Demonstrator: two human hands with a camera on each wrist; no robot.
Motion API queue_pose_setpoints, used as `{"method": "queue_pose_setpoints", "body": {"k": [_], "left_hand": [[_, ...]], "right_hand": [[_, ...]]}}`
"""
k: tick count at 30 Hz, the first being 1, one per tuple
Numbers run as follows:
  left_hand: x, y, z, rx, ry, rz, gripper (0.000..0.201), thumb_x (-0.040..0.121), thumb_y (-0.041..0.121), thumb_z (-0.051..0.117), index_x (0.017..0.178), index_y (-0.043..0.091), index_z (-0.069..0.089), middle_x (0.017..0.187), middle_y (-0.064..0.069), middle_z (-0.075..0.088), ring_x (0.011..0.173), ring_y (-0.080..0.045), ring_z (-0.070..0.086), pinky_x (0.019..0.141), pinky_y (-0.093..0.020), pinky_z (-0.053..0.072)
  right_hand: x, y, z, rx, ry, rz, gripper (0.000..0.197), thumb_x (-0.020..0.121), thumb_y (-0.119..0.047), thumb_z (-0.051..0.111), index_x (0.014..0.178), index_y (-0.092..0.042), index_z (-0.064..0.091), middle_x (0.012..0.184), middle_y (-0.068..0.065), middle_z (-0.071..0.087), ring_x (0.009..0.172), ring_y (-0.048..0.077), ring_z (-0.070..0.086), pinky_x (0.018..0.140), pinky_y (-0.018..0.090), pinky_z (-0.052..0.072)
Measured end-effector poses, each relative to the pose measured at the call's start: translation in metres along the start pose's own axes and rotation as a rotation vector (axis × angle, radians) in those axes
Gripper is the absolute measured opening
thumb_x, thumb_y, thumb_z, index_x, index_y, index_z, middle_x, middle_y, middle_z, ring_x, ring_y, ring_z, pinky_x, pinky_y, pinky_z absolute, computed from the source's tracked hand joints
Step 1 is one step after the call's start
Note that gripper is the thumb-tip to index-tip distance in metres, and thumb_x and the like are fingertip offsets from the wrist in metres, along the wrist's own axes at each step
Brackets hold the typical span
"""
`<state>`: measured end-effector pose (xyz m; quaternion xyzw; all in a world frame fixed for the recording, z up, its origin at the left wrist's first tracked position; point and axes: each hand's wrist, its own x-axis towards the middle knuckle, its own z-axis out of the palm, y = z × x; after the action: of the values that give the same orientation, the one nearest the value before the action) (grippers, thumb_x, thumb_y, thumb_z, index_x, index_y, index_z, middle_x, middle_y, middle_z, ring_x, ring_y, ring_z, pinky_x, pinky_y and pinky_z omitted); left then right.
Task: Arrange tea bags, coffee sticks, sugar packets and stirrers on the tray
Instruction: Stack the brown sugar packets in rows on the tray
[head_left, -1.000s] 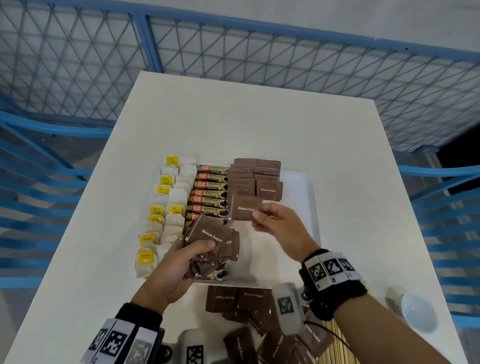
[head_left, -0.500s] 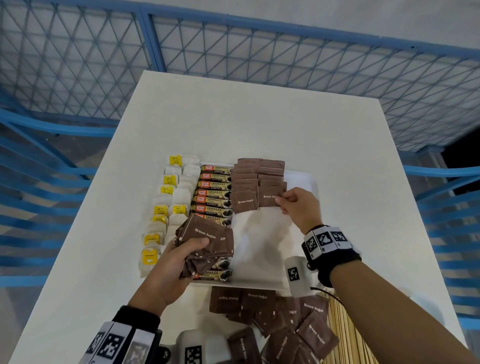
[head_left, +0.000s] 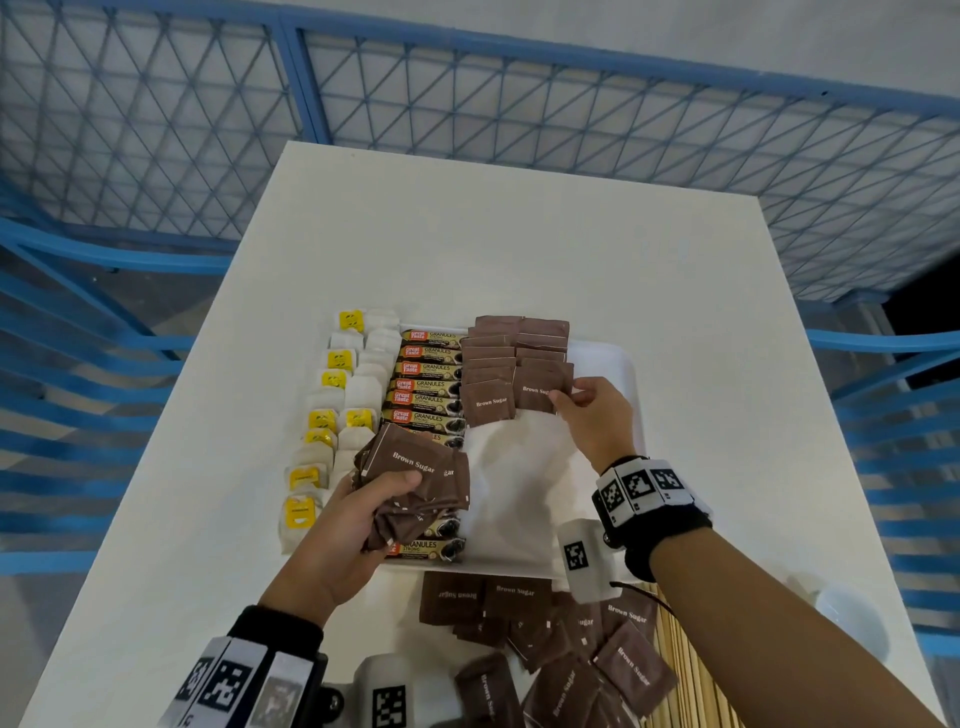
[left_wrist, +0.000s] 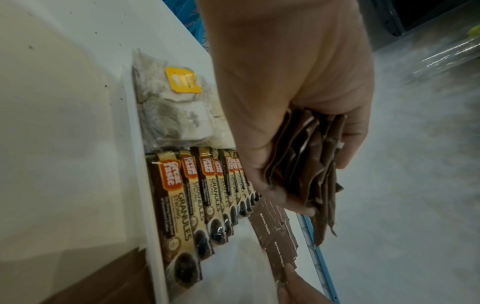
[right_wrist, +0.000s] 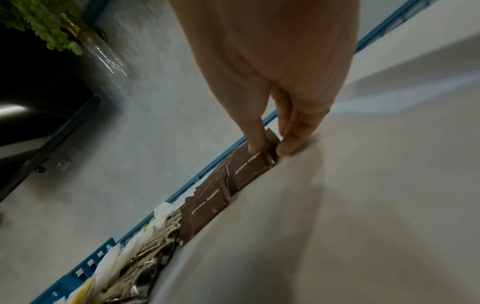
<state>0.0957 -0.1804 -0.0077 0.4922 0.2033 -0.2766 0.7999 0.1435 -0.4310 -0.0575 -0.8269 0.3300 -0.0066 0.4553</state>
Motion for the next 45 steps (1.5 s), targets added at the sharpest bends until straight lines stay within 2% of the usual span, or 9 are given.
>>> {"method": "queue_pose_setpoints", "body": {"k": [7, 10, 18, 21, 27, 30, 33, 38, 45], "left_hand": [[-0.002, 0.003, 0.006, -0.002, -0.018, -0.009, 0.019, 0.086, -0.002, 0.051, 0.097, 0.008, 0.064, 0.076, -0.006, 0.074, 0.066, -0.016, 0.071, 0.055, -0.024, 0.057], [-0.003, 0.005, 0.008, 0.024, -0.019, 0.003, 0.029, 0.070, 0.004, 0.068, 0.097, 0.012, 0.066, 0.083, -0.007, 0.074, 0.076, -0.020, 0.070, 0.072, -0.031, 0.057], [-0.004, 0.006, 0.009, 0.046, -0.044, -0.007, 0.051, 0.060, 0.017, 0.078, 0.109, 0.013, 0.065, 0.097, -0.010, 0.073, 0.093, -0.026, 0.068, 0.088, -0.040, 0.052], [-0.009, 0.008, 0.012, 0.031, -0.160, 0.033, 0.038, 0.059, 0.014, 0.081, 0.096, 0.013, 0.071, 0.090, -0.010, 0.074, 0.082, -0.022, 0.071, 0.066, -0.031, 0.058], [-0.008, 0.003, 0.004, 0.047, -0.247, 0.066, 0.061, 0.029, 0.022, 0.095, 0.088, 0.019, 0.077, 0.093, -0.011, 0.074, 0.084, -0.025, 0.071, 0.063, -0.029, 0.057], [-0.007, 0.001, 0.004, 0.036, -0.193, 0.071, 0.025, 0.060, 0.001, 0.078, 0.077, 0.020, 0.078, 0.083, -0.008, 0.075, 0.075, -0.021, 0.072, 0.060, -0.028, 0.057], [-0.005, -0.002, 0.002, 0.049, -0.116, 0.057, 0.045, 0.084, -0.014, 0.048, 0.070, 0.017, 0.077, 0.074, -0.005, 0.074, 0.067, -0.017, 0.071, 0.054, -0.025, 0.056], [-0.005, 0.001, -0.005, 0.060, -0.051, 0.055, 0.034, 0.085, -0.011, 0.047, 0.097, 0.014, 0.067, 0.081, -0.004, 0.075, 0.074, -0.016, 0.072, 0.061, -0.025, 0.058], [-0.007, -0.001, -0.006, 0.052, -0.039, 0.060, 0.034, 0.085, -0.010, 0.048, 0.095, 0.015, 0.068, 0.085, -0.005, 0.075, 0.078, -0.018, 0.071, 0.062, -0.025, 0.057]], "right_hand": [[-0.004, -0.005, -0.003, -0.108, 0.006, -0.078, 0.035, 0.090, -0.022, 0.058, 0.120, -0.006, 0.055, 0.113, 0.011, 0.059, 0.102, 0.023, 0.057, 0.082, 0.019, 0.036], [-0.025, -0.017, -0.005, -0.072, -0.004, -0.220, 0.029, 0.091, -0.022, 0.057, 0.116, -0.008, 0.058, 0.108, 0.008, 0.056, 0.083, 0.012, 0.055, 0.073, 0.006, 0.035], [-0.100, -0.053, -0.003, 0.220, -0.638, -0.259, 0.014, 0.085, -0.030, 0.064, 0.094, -0.020, 0.062, 0.082, -0.009, 0.060, 0.067, -0.002, 0.054, 0.056, 0.013, 0.042], [-0.102, -0.054, 0.002, 0.238, -0.632, -0.332, 0.013, 0.083, -0.022, 0.069, 0.094, -0.017, 0.064, 0.083, -0.007, 0.060, 0.067, -0.004, 0.054, 0.061, 0.010, 0.042], [-0.097, -0.053, 0.005, 0.272, -0.597, -0.332, 0.008, 0.084, -0.017, 0.067, 0.082, -0.021, 0.061, 0.081, -0.008, 0.060, 0.071, 0.000, 0.052, 0.063, 0.010, 0.042], [-0.092, -0.051, 0.004, 0.346, -0.568, -0.268, 0.007, 0.086, -0.011, 0.064, 0.085, -0.017, 0.060, 0.081, -0.004, 0.062, 0.069, 0.002, 0.054, 0.060, 0.012, 0.043], [-0.079, -0.047, -0.001, 0.455, -0.508, -0.140, 0.009, 0.087, -0.006, 0.061, 0.096, -0.004, 0.060, 0.080, 0.004, 0.066, 0.063, 0.005, 0.063, 0.058, 0.015, 0.050], [-0.044, -0.032, -0.004, 0.208, -0.331, -0.204, 0.013, 0.084, -0.004, 0.065, 0.082, -0.016, 0.059, 0.075, 0.000, 0.065, 0.065, 0.012, 0.062, 0.057, 0.015, 0.052], [-0.018, -0.021, 0.009, -0.058, -0.370, -0.291, 0.013, 0.079, -0.008, 0.072, 0.090, -0.005, 0.066, 0.086, 0.012, 0.068, 0.076, 0.016, 0.058, 0.066, 0.016, 0.047]]}}
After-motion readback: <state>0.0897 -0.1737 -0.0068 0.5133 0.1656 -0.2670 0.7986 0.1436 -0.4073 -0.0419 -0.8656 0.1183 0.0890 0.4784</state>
